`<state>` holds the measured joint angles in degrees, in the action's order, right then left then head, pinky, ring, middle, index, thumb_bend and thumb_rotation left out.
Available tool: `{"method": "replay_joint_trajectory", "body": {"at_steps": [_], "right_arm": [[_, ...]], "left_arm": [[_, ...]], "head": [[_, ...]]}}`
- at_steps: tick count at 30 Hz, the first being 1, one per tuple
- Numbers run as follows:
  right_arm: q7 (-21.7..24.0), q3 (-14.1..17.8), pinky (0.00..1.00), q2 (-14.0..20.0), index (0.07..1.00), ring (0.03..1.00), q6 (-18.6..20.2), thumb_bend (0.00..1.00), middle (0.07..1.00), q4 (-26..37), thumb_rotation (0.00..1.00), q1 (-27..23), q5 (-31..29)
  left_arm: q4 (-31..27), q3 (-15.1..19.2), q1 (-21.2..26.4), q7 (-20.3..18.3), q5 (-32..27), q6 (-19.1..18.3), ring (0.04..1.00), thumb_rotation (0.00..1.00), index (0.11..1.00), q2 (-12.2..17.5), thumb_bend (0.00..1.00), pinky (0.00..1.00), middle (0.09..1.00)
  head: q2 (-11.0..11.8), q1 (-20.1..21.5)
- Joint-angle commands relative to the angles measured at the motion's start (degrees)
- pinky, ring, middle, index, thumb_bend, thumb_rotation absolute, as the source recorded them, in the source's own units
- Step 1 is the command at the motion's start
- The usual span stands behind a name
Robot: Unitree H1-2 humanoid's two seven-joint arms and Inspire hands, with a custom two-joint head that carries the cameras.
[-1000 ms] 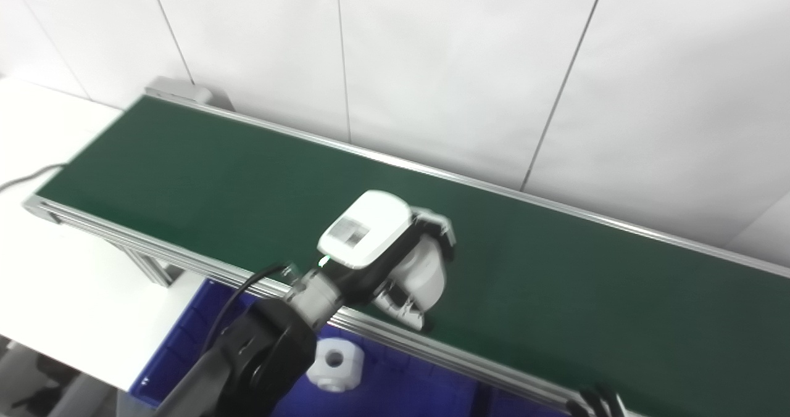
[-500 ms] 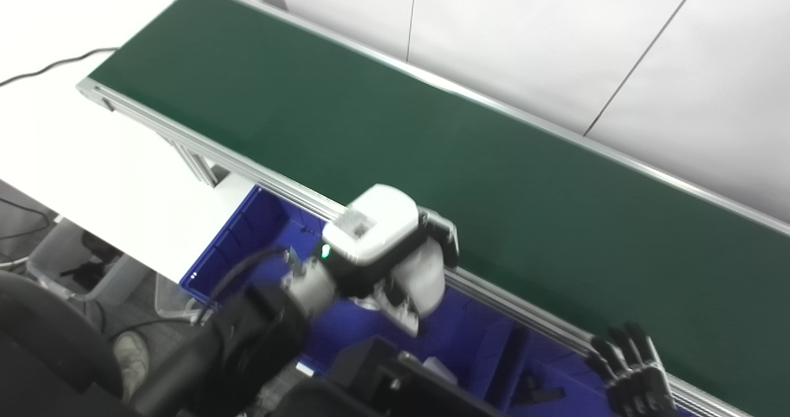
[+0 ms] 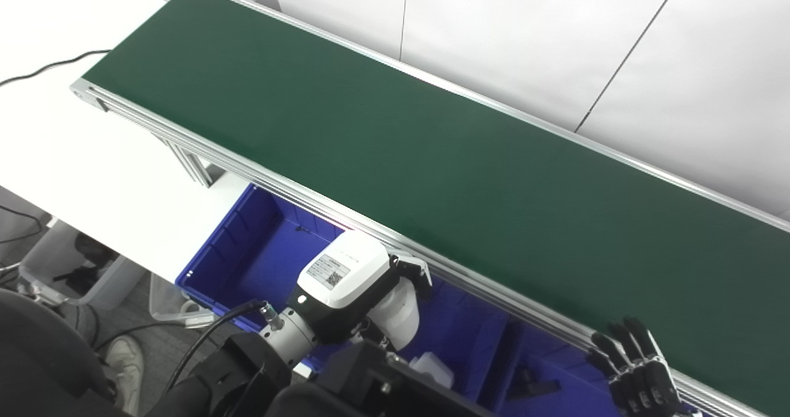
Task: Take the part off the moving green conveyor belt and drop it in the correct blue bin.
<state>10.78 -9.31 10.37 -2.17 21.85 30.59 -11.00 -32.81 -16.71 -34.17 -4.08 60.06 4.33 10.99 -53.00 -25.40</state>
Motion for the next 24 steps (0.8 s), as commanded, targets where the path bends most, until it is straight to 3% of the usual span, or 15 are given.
{"method": "replay_joint_trajectory", "body": {"at_steps": [1, 2, 3, 4, 6, 7, 9, 12, 24], "right_arm": [[0.57, 0.06, 0.79, -0.06, 0.903, 0.839, 0.29, 0.87, 0.884, 1.54, 0.95, -0.04, -0.44], [0.56, 0.05, 0.79, -0.09, 0.904, 0.840, 0.23, 0.87, 0.885, 1.51, 0.94, -0.02, -0.42], [0.50, 0.01, 0.79, -0.14, 0.904, 0.840, 0.40, 0.87, 0.885, 1.66, 0.94, 0.03, -0.36], [0.45, -0.02, 0.79, -0.16, 0.902, 0.839, 0.54, 0.87, 0.883, 1.77, 0.94, 0.07, -0.31], [0.38, -0.06, 0.79, -0.28, 0.897, 0.837, 0.68, 0.87, 0.880, 1.91, 0.94, 0.20, -0.41], [0.39, -0.08, 0.79, -0.29, 0.896, 0.836, 0.61, 0.87, 0.880, 1.89, 0.94, 0.24, -0.40], [0.43, -0.14, 0.79, -0.26, 0.898, 0.837, 0.53, 0.88, 0.880, 1.91, 0.94, 0.28, -0.32], [0.43, -0.17, 0.78, -0.27, 0.898, 0.835, 0.47, 0.88, 0.879, 1.98, 0.94, 0.37, -0.34], [0.56, -0.24, 0.79, -0.20, 0.899, 0.839, 0.59, 0.87, 0.882, 2.12, 0.93, 0.46, -0.68]], "left_arm": [[-1.19, 0.19, 0.07, 0.64, 2.92, 0.89, 0.479, 0.00, 0.498, 0.15, 0.51, 0.41, 0.500], [-1.25, 0.20, -0.02, 0.82, 4.12, 0.96, 0.565, 0.04, 0.495, 0.25, 0.52, 0.49, 0.593], [-1.20, 0.22, -0.24, 1.73, 6.07, 1.12, 0.565, 0.04, 0.495, 0.30, 0.52, 0.49, 0.593], [-1.14, 0.24, -0.40, 2.39, 7.43, 1.22, 0.642, 0.14, 0.599, 0.31, 0.77, 0.57, 0.669], [-0.88, 0.17, -0.71, 3.68, 10.37, 1.18, 0.769, 0.28, 0.718, 0.15, 0.95, 0.73, 0.784], [-0.85, 0.11, -0.79, 3.93, 11.40, 1.08, 0.806, 0.33, 0.750, 0.08, 0.97, 0.78, 0.816], [-0.89, -0.01, -0.90, 4.21, 12.70, 0.97, 0.871, 0.40, 0.797, 0.00, 1.00, 0.87, 0.873], [-1.05, -0.15, -1.00, 4.37, 13.16, 0.99, 0.915, 0.44, 0.833, -0.09, 1.00, 0.91, 0.910], [-1.72, -0.27, -1.06, 3.66, 12.47, 0.93, 0.905, 0.47, 0.849, -0.38, 1.00, 0.90, 0.905]], "head": [[-0.01, 0.06], [-0.01, 0.06], [0.04, 0.25], [0.04, 0.25], [0.10, 0.48], [0.13, 0.52], [0.09, 0.61], [0.04, 0.72], [-0.13, 1.13]]}}
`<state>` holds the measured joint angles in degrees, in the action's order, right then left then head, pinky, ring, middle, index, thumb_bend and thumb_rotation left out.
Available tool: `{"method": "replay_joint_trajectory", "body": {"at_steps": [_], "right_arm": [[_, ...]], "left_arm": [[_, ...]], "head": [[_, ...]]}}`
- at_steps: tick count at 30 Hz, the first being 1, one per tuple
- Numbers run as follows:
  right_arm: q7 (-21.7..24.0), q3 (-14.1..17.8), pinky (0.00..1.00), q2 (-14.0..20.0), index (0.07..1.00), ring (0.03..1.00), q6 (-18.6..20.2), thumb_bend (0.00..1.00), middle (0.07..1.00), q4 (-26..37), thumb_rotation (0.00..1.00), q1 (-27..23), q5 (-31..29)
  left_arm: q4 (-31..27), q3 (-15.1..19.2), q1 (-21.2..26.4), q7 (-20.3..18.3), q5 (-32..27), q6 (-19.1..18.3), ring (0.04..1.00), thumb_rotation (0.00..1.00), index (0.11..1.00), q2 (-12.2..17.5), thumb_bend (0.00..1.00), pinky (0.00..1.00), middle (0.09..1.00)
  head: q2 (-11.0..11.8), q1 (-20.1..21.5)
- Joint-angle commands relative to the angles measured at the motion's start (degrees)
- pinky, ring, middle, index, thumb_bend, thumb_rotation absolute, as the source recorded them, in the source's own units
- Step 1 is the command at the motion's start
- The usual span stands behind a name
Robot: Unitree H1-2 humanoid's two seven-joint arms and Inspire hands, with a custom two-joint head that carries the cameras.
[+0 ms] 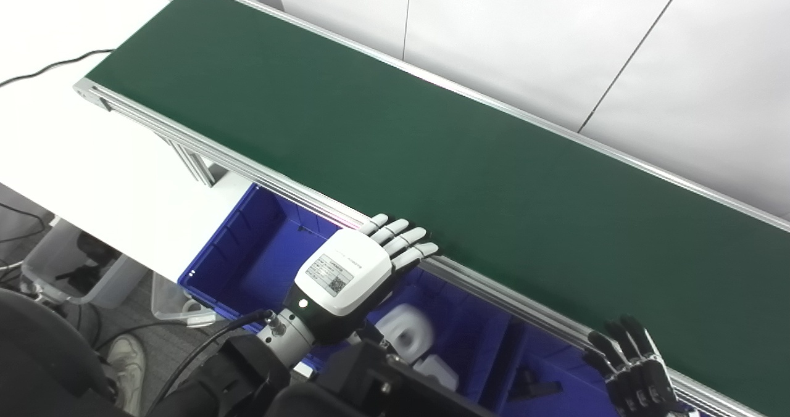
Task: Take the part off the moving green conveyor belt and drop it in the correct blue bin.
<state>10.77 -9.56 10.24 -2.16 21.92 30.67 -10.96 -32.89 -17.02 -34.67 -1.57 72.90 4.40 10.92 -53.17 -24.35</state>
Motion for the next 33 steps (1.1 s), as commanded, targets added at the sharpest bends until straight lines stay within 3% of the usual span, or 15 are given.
{"method": "replay_joint_trajectory", "body": {"at_steps": [1, 4, 8, 11, 12, 13, 18, 19, 20, 21, 22, 23, 24, 28, 33], "right_arm": [[0.57, 0.00, 0.79, -0.08, 0.901, 0.838, 0.60, 0.87, 0.883, 2.05, 0.93, 0.37, -0.77], [0.67, -0.08, 0.79, -0.04, 0.903, 0.837, 0.35, 0.87, 0.883, 1.89, 0.93, 0.29, -0.65], [0.19, -0.61, 0.77, -0.88, 0.890, 0.824, 0.43, 0.88, 0.872, 1.44, 0.92, 0.07, 0.14], [-0.73, -2.06, 0.77, -2.32, 0.886, 0.821, 1.45, 0.90, 0.867, 1.77, 0.93, -0.03, 2.88], [-1.01, -2.51, 0.77, -2.78, 0.886, 0.822, 1.83, 0.91, 0.869, 1.96, 0.93, -0.04, 3.86], [-1.43, -3.23, 0.78, -3.61, 0.886, 0.822, 2.14, 0.91, 0.870, 2.02, 0.93, -0.07, 5.30], [-3.46, -6.63, 0.80, -7.54, 0.889, 0.838, 2.65, 0.91, 0.882, 1.78, 0.95, -0.03, 11.20], [-3.96, -7.67, 0.81, -8.53, 0.890, 0.839, 2.55, 0.91, 0.882, 1.50, 0.95, -0.04, 12.90], [-4.33, -8.40, 0.81, -9.22, 0.899, 0.847, 2.34, 0.90, 0.891, 1.23, 0.97, -0.06, 14.29], [-4.88, -9.24, 0.82, -10.11, 0.906, 0.854, 2.06, 0.89, 0.897, 0.78, 0.98, -0.10, 15.89], [-5.41, -9.83, 0.83, -10.90, 0.909, 0.859, 1.90, 0.87, 0.901, 0.41, 0.99, -0.10, 17.24], [-6.07, -10.44, 0.84, -11.91, 0.911, 0.863, 1.97, 0.86, 0.905, 0.00, 0.99, -0.12, 18.51], [-6.70, -10.82, 0.85, -12.78, 0.913, 0.867, 2.02, 0.84, 0.908, -0.36, 0.99, -0.14, 19.28], [-9.11, -12.33, 0.87, -16.55, 0.922, 0.882, 1.71, 0.84, 0.927, -2.64, 0.99, -0.61, 21.98], [-11.14, -13.65, 0.88, -18.55, 0.929, 0.897, 2.63, 0.83, 0.936, -3.46, 1.00, -1.07, 23.20]], "left_arm": [[-1.73, 0.05, -0.55, 1.08, -0.58, 0.84, 0.910, 0.50, 0.857, -0.35, 1.00, 0.90, 0.911], [-2.30, -0.51, 0.23, 2.88, -6.98, 2.38, 0.894, 0.50, 0.854, -1.32, 1.00, 0.88, 0.902], [-4.52, -2.42, 2.35, 2.03, -19.83, 3.64, 0.884, 0.52, 0.850, -4.70, 0.92, 0.87, 0.899], [-5.85, -5.74, 5.45, -0.83, -34.21, 2.36, 0.897, 0.51, 0.866, -8.40, 0.85, 0.85, 0.910], [-6.03, -6.91, 6.45, -1.80, -38.77, 1.48, 0.907, 0.52, 0.880, -9.69, 0.83, 0.84, 0.917], [-5.31, -7.74, 7.20, -2.81, -45.06, -0.21, 0.917, 0.53, 0.887, -11.21, 0.82, 0.85, 0.926], [2.12, -5.33, 8.71, -5.76, -65.70, -4.72, 0.985, 0.65, 0.956, -13.29, 0.82, 0.99, 0.980], [4.47, -3.91, 9.08, -6.73, -70.92, -5.29, 0.986, 0.65, 0.958, -13.04, 0.82, 0.99, 0.980], [6.58, -2.75, 9.42, -7.72, -75.79, -6.06, 0.993, 0.64, 0.974, -12.93, 0.83, 1.00, 0.990], [8.22, -1.37, 9.74, -8.82, -79.93, -7.16, 0.997, 0.63, 0.986, -12.29, 0.83, 1.00, 0.995], [9.95, -0.22, 10.11, -9.88, -82.65, -7.79, 0.999, 0.61, 0.994, -11.55, 0.83, 1.00, 0.998], [11.67, 0.79, 10.71, -11.10, -83.91, -7.99, 1.000, 0.61, 0.997, -10.14, 0.83, 1.00, 0.999], [13.15, 1.41, 11.35, -12.28, -84.29, -8.21, 1.000, 0.62, 0.999, -8.67, 0.83, 1.00, 1.000], [16.22, 2.97, 13.42, -15.98, -85.68, -9.00, 1.000, 0.66, 1.000, -3.36, 0.85, 1.00, 1.000], [16.96, 3.37, 14.15, -17.62, -87.32, -8.99, 1.000, 0.65, 1.000, -0.88, 0.83, 1.00, 1.000]], "head": [[0.04, 0.08], [-0.05, 0.43], [-0.53, 4.59], [-1.09, 12.82], [-1.09, 12.82], [-1.37, 18.37], [-1.46, 30.03], [-1.29, 36.09], [-1.29, 36.09], [-1.06, 40.67], [-1.05, 41.34], [-0.90, 45.02], [-0.90, 45.02], [-0.57, 53.13], [-0.67, 55.15]]}}
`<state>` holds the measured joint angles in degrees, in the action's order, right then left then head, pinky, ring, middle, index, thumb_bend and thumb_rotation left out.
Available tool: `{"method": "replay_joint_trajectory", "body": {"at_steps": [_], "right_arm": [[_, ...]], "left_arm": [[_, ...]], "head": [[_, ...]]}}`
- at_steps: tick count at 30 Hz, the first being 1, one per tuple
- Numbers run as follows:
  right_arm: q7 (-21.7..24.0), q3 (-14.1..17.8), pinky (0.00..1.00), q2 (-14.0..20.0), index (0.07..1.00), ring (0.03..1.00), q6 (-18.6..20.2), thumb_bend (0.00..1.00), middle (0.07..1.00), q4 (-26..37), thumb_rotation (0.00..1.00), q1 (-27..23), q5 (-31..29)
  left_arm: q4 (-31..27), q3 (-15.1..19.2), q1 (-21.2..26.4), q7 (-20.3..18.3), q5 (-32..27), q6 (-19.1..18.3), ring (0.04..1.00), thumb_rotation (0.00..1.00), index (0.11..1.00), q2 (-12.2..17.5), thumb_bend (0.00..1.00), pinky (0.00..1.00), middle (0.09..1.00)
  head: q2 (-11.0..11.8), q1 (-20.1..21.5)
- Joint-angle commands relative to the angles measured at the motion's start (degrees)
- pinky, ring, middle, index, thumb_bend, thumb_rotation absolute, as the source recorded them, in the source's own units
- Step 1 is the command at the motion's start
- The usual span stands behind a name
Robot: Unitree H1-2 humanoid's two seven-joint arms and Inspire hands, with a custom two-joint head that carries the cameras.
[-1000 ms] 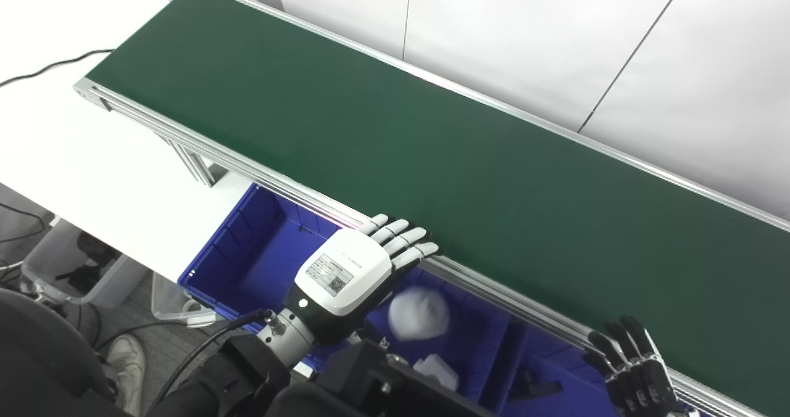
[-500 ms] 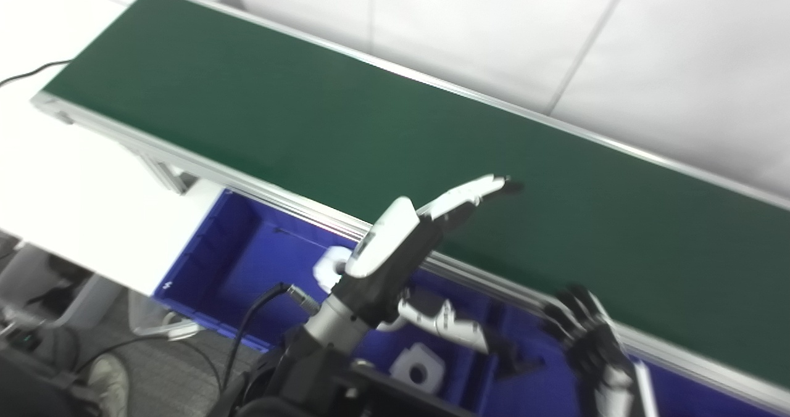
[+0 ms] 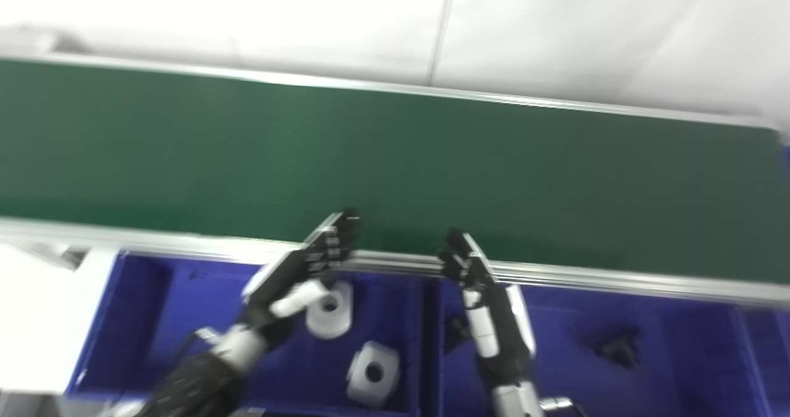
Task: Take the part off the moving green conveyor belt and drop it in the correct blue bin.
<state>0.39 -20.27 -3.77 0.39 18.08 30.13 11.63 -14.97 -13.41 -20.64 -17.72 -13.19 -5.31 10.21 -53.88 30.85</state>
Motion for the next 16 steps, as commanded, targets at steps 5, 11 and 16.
{"method": "replay_joint_trajectory", "body": {"at_steps": [5, 11, 16], "right_arm": [[-1.36, -3.29, 0.87, -4.70, 0.928, 0.903, 0.01, 0.81, 0.938, 0.68, 1.00, -0.63, 0.14], [-1.16, -3.16, 0.87, -4.55, 0.922, 0.895, 0.90, 0.83, 0.929, 1.56, 0.99, -0.42, -1.03], [-0.90, -2.79, 0.87, -3.68, 0.922, 0.893, 0.92, 0.83, 0.930, 2.73, 1.00, -0.14, -1.53]], "left_arm": [[-1.58, -0.09, 0.09, -1.87, -1.52, -0.03, 1.000, 0.63, 1.000, 0.11, 0.83, 1.00, 1.000], [-2.25, -0.19, -0.10, -1.79, -0.66, 0.22, 1.000, 0.65, 1.000, 0.02, 0.83, 1.00, 1.000], [-3.65, -0.50, -0.65, -0.89, -0.32, -0.37, 1.000, 0.64, 1.000, -1.02, 0.83, 1.00, 1.000]], "head": [[-0.61, -0.61], [-1.07, -0.67], [-1.60, -2.28]]}}
